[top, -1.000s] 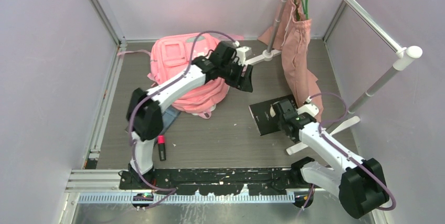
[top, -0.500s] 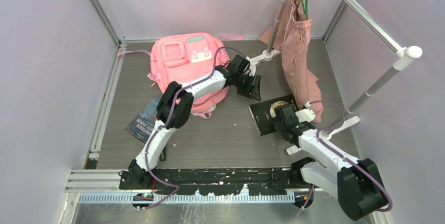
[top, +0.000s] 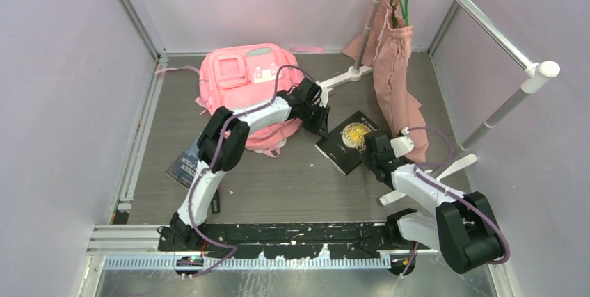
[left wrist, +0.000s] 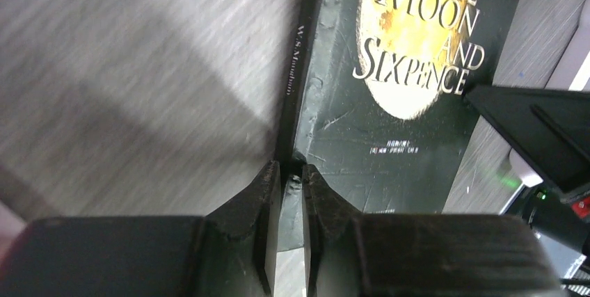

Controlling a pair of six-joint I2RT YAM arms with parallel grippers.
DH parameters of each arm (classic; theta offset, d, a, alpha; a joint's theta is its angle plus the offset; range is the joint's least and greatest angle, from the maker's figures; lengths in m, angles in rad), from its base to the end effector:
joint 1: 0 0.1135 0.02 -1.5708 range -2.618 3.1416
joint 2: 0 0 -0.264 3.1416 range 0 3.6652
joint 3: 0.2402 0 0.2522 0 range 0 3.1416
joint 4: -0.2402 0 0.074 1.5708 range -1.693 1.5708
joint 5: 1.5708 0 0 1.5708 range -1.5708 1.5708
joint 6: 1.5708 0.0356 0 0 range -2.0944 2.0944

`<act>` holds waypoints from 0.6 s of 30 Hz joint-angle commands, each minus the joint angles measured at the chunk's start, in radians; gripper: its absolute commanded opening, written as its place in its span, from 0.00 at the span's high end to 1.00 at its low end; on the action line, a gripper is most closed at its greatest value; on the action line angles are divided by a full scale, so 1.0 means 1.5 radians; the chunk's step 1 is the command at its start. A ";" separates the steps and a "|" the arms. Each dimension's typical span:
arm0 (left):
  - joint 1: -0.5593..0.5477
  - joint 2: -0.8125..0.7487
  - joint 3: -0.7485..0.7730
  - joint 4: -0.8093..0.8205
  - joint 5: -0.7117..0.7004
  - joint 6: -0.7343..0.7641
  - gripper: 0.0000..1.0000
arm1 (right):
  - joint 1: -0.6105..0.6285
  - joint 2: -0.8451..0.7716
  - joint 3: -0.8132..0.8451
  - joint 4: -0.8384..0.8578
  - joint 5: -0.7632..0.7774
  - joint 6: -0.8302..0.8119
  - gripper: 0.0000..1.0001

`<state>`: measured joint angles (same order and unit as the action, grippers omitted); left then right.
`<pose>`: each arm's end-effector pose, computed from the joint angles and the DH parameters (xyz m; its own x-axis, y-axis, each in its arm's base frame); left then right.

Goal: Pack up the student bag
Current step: Adjust the book at the center of the board.

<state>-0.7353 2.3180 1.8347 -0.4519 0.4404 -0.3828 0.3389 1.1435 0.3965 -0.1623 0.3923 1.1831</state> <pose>0.3660 -0.3515 0.1610 -0.8504 0.3136 -0.4226 0.5141 0.6664 -0.5400 0.1901 0.0526 0.1470 -0.3607 0.7799 -0.5115 0.6566 0.6018 0.4547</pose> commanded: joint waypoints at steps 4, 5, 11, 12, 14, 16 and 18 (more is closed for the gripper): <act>-0.066 -0.123 -0.153 -0.060 0.052 -0.031 0.85 | 0.012 0.035 0.020 -0.053 -0.103 -0.100 0.85; -0.082 -0.143 -0.177 -0.057 0.046 -0.035 0.85 | 0.012 0.031 0.026 -0.065 -0.092 -0.110 0.84; -0.180 -0.209 -0.231 -0.108 0.029 -0.057 0.83 | 0.011 0.027 0.082 -0.113 -0.046 -0.186 0.70; -0.190 -0.218 -0.224 -0.134 0.024 -0.048 0.83 | 0.011 0.026 0.091 -0.121 -0.043 -0.197 0.65; -0.196 -0.237 -0.205 -0.178 0.021 -0.037 0.83 | 0.011 0.019 0.104 -0.135 -0.049 -0.216 0.55; -0.190 -0.248 -0.161 -0.235 -0.007 -0.020 0.82 | 0.011 0.006 0.110 -0.150 -0.058 -0.228 0.50; -0.173 -0.246 -0.102 -0.283 -0.039 0.008 0.80 | 0.012 -0.016 0.111 -0.170 -0.063 -0.235 0.46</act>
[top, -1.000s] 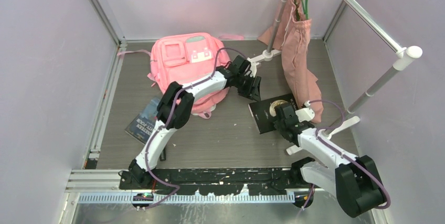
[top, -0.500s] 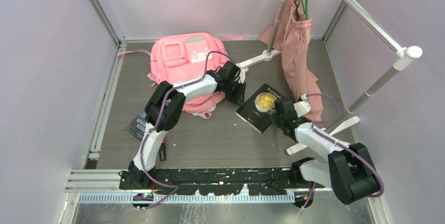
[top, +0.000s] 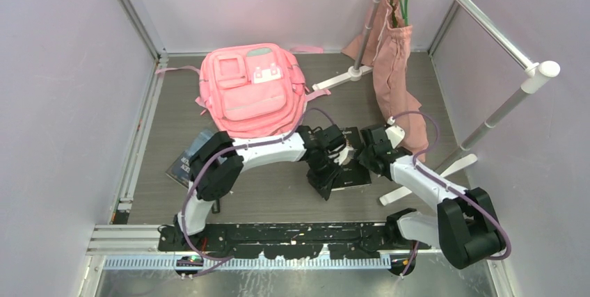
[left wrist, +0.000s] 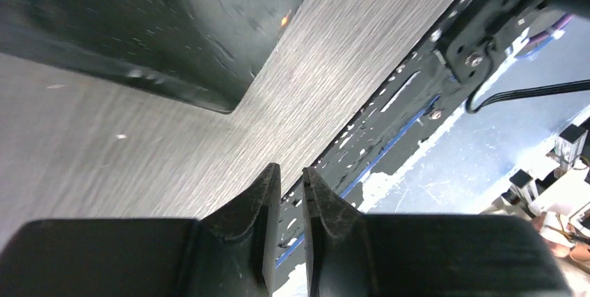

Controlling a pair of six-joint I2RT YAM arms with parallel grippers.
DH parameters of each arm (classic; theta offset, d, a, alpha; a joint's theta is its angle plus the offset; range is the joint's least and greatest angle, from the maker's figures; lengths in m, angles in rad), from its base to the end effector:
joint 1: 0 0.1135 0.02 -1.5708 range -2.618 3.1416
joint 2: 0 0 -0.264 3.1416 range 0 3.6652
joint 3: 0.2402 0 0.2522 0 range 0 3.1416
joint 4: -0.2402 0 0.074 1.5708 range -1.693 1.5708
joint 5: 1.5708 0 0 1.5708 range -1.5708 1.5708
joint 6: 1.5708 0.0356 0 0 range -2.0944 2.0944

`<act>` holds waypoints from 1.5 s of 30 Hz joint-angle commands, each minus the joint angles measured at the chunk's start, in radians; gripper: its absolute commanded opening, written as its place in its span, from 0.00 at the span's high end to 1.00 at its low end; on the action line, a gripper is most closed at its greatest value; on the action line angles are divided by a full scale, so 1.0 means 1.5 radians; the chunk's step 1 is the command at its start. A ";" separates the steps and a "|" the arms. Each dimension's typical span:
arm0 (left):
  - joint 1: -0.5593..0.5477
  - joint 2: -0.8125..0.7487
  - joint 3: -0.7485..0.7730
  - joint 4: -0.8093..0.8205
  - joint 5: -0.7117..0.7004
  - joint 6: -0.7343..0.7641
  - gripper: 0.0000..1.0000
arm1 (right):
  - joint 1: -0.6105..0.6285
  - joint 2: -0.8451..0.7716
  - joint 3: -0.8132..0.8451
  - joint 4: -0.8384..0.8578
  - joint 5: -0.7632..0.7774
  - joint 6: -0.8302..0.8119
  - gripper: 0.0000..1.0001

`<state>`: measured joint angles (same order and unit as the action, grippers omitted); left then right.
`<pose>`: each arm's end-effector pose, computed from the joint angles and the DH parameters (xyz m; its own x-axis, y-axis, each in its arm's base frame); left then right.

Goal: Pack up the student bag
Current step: Adjust the book at the center of the board.

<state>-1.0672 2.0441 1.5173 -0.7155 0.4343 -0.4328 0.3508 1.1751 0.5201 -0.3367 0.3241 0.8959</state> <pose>0.1879 -0.3721 0.1766 -0.7754 0.6188 -0.1258 0.5892 0.6372 -0.4969 0.1992 0.0608 0.1653 -0.6176 0.5621 -0.5500 0.5124 0.8182 0.2608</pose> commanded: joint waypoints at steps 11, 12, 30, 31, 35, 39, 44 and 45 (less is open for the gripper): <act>0.194 0.150 0.454 -0.164 -0.070 0.088 0.57 | 0.119 -0.270 -0.005 -0.207 0.009 0.046 0.46; 0.199 0.176 0.488 -0.160 -0.085 0.083 0.51 | 0.138 -0.277 -0.009 -0.216 0.013 0.062 0.46; 0.221 0.277 0.474 -0.078 0.001 0.092 0.47 | 0.269 -0.239 -0.060 -0.202 -0.024 0.171 0.28; 0.220 0.258 0.438 -0.067 0.009 0.086 0.48 | 0.268 -0.226 -0.059 -0.197 -0.027 0.169 0.27; 0.214 0.173 0.288 -0.017 0.022 0.070 0.51 | 0.257 -0.202 -0.065 -0.166 -0.032 0.164 0.26; 0.205 0.111 0.225 0.002 0.018 0.059 0.52 | 0.228 -0.190 -0.080 -0.105 -0.072 0.149 0.29; 0.197 0.083 0.308 -0.072 -0.068 0.076 0.48 | 0.232 -0.166 -0.019 -0.164 -0.069 0.077 0.29; 0.195 0.075 0.326 -0.088 -0.085 0.078 0.48 | 0.233 -0.180 -0.010 -0.190 -0.050 0.064 0.29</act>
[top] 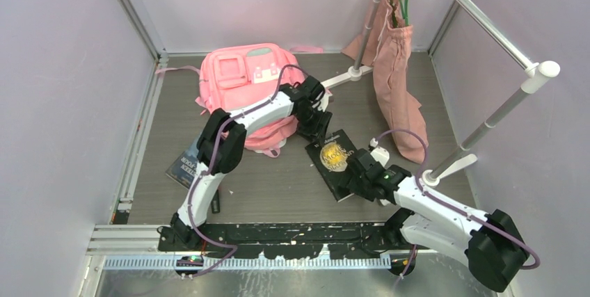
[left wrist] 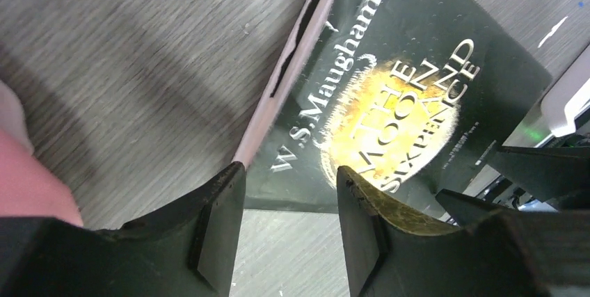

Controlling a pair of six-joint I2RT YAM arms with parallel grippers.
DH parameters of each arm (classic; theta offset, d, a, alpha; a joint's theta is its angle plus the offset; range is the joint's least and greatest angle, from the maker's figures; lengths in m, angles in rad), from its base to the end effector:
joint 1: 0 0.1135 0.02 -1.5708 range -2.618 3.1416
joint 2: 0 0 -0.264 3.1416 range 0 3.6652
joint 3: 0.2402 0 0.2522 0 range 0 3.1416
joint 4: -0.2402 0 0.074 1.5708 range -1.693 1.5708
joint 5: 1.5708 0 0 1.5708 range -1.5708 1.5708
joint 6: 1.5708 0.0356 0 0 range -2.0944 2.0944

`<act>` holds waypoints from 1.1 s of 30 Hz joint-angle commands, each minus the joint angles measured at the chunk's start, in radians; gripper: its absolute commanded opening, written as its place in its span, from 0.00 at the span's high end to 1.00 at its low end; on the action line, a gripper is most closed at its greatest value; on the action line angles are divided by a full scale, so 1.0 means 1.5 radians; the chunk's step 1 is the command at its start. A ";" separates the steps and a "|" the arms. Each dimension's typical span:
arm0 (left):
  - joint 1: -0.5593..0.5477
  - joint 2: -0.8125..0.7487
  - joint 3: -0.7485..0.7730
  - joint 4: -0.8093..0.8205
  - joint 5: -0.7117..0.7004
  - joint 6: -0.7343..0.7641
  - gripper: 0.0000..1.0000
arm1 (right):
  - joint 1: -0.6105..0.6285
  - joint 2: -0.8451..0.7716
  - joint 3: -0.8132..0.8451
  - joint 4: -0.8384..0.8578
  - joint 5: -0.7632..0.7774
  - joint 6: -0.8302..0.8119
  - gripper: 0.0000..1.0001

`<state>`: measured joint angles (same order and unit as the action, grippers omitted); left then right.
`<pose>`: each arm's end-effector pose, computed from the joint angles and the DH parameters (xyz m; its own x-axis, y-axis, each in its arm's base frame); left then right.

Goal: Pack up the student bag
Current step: Adjust the book at the center of the board.

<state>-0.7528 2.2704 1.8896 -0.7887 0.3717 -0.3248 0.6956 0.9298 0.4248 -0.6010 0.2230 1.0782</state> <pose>0.3426 -0.3387 0.1815 -0.8730 0.4104 -0.2635 0.4874 0.7533 -0.4415 0.1235 0.0928 0.1619 -0.8081 0.4447 -0.3862 0.3451 0.8888 0.3015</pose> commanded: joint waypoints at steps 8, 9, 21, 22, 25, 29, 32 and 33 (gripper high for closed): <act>-0.031 -0.217 -0.041 -0.019 -0.183 -0.108 0.45 | -0.043 0.037 0.142 -0.042 0.120 -0.140 0.14; -0.037 -0.239 -0.078 -0.010 -0.199 -0.141 0.45 | -0.054 0.067 0.159 -0.036 0.127 -0.145 0.12; -0.112 -0.305 -0.349 0.149 -0.162 -0.357 0.41 | -0.248 0.277 0.168 0.150 -0.013 -0.246 0.03; -0.114 -0.299 -0.358 0.163 -0.152 -0.365 0.41 | -0.248 0.282 0.172 0.145 -0.023 -0.251 0.03; -0.115 -0.283 -0.386 0.210 -0.119 -0.385 0.41 | -0.247 0.284 0.164 0.156 -0.056 -0.250 0.02; -0.114 -0.281 -0.405 0.240 -0.110 -0.392 0.41 | -0.247 0.305 0.136 0.195 -0.160 -0.222 0.02; -0.110 -0.298 -0.421 0.238 -0.127 -0.392 0.40 | -0.235 0.289 0.095 0.251 -0.256 -0.179 0.04; -0.108 -0.306 -0.432 0.240 -0.133 -0.392 0.40 | -0.223 0.276 0.088 0.258 -0.269 -0.169 0.05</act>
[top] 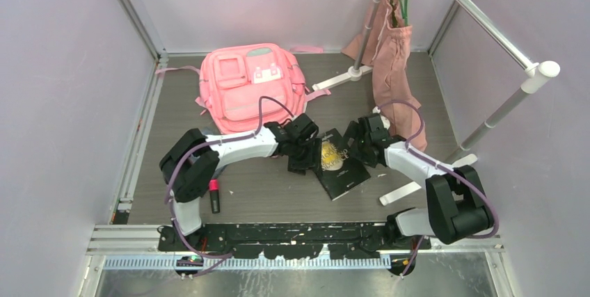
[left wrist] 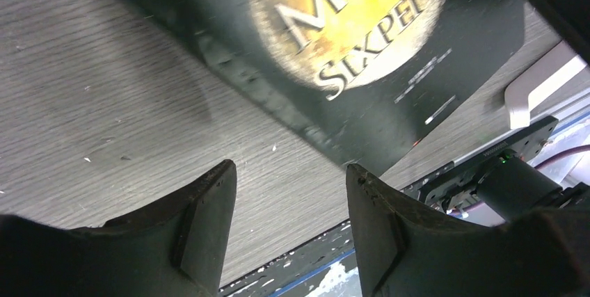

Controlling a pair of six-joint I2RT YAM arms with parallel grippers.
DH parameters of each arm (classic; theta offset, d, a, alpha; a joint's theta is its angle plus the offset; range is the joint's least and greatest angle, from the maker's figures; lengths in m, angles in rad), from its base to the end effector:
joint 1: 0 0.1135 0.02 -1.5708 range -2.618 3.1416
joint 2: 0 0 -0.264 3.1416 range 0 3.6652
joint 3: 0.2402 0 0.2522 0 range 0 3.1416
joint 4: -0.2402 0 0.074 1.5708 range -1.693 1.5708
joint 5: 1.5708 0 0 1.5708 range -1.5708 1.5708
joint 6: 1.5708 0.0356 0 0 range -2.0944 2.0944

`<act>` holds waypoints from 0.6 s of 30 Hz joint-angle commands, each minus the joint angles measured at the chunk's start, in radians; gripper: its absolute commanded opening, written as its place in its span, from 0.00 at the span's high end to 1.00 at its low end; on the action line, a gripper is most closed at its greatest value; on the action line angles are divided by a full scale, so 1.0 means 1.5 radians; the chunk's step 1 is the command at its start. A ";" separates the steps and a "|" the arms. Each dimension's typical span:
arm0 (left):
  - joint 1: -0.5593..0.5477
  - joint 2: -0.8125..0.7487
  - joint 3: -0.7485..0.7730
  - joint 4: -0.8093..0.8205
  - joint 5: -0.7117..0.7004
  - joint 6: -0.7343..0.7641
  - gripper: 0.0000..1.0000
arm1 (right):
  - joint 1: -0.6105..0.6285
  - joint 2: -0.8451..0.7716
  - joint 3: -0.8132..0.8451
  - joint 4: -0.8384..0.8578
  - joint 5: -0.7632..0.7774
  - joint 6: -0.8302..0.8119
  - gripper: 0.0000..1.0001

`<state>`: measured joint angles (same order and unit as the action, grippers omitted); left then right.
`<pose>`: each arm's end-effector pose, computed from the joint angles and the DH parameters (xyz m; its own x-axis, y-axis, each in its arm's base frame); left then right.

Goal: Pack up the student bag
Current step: Adjust the book at the center of the board.

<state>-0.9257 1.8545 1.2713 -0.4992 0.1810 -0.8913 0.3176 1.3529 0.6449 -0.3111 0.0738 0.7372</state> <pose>0.2249 -0.3095 0.1859 -0.9846 0.0358 -0.1712 0.1128 0.8782 -0.4649 0.2340 0.0741 0.1643 -0.7836 0.4481 -0.4303 0.3405 0.8891 0.3058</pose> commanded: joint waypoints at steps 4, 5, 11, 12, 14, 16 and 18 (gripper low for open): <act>0.019 -0.073 -0.089 0.079 -0.021 -0.027 0.39 | 0.076 -0.065 -0.060 0.037 -0.174 0.075 0.12; 0.021 -0.084 -0.111 0.095 -0.021 -0.034 0.38 | 0.081 -0.076 -0.062 0.036 -0.180 0.078 0.20; 0.022 -0.125 -0.188 0.181 -0.025 -0.055 0.38 | 0.084 -0.083 -0.091 0.075 -0.238 0.067 0.48; 0.023 -0.128 -0.194 0.188 -0.027 -0.050 0.38 | 0.084 -0.077 -0.098 0.093 -0.262 0.068 0.50; 0.024 -0.129 -0.200 0.200 -0.026 -0.040 0.38 | 0.084 -0.073 -0.120 0.144 -0.307 0.081 0.52; 0.028 -0.126 -0.206 0.209 -0.018 -0.038 0.38 | 0.084 -0.074 -0.137 0.181 -0.328 0.101 0.61; 0.029 -0.121 -0.209 0.219 -0.008 -0.039 0.39 | 0.084 -0.083 -0.145 0.197 -0.332 0.112 0.72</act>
<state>-0.8822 1.6897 0.9623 -0.3225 0.1455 -0.9520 0.4286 1.2415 0.4553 -0.1631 -0.2710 0.8352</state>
